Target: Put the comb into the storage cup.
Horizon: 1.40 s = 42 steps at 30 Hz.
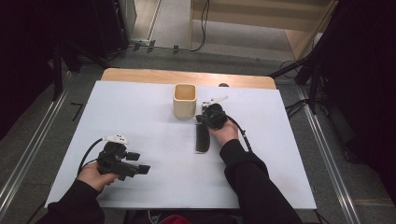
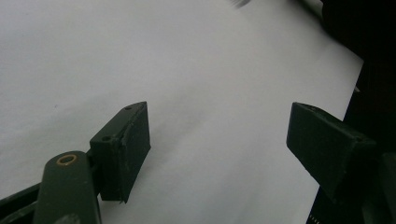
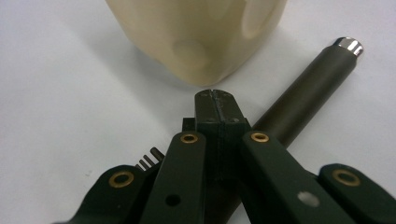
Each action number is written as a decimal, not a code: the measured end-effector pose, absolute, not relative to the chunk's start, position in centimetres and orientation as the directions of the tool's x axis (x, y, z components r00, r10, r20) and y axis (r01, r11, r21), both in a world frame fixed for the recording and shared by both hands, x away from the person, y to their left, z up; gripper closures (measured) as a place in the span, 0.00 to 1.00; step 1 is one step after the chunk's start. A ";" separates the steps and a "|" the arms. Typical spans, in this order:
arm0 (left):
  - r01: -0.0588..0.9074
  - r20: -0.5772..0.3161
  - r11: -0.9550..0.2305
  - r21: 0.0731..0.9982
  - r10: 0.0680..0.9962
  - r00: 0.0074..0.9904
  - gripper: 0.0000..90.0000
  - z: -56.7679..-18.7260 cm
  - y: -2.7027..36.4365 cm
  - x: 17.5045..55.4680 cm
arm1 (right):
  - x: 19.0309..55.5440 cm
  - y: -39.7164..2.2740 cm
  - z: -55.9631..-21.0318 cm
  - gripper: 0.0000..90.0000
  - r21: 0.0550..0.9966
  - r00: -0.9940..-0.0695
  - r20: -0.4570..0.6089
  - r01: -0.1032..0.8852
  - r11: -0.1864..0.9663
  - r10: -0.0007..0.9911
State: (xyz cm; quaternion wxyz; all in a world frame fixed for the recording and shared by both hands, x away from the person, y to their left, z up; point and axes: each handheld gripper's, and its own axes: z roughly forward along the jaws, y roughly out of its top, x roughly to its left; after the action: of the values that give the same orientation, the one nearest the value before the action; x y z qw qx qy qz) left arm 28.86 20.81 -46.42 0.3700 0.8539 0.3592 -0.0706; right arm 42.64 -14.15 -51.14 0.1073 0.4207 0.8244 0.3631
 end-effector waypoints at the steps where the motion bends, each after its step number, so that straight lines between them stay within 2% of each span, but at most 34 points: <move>1: 0.665 -0.386 -0.470 0.581 0.560 0.733 0.25 -46.4 20.8 28.9 | 42.7 -14.2 -51.2 0.97 0.689 -0.619 0.131 0.619 0.378 0.775; 42: 0.662 -0.384 -0.476 0.579 0.556 0.737 0.25 -46.5 20.7 28.9 | 44.3 -20.3 -51.1 0.97 0.646 -0.505 0.137 0.698 0.310 0.852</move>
State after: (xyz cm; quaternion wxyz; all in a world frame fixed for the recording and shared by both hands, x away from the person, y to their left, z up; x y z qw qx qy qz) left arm 28.88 20.74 -46.45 0.3682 0.8560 0.3558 -0.0716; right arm 44.30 -20.28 -51.07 0.1157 0.4839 0.8009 0.3332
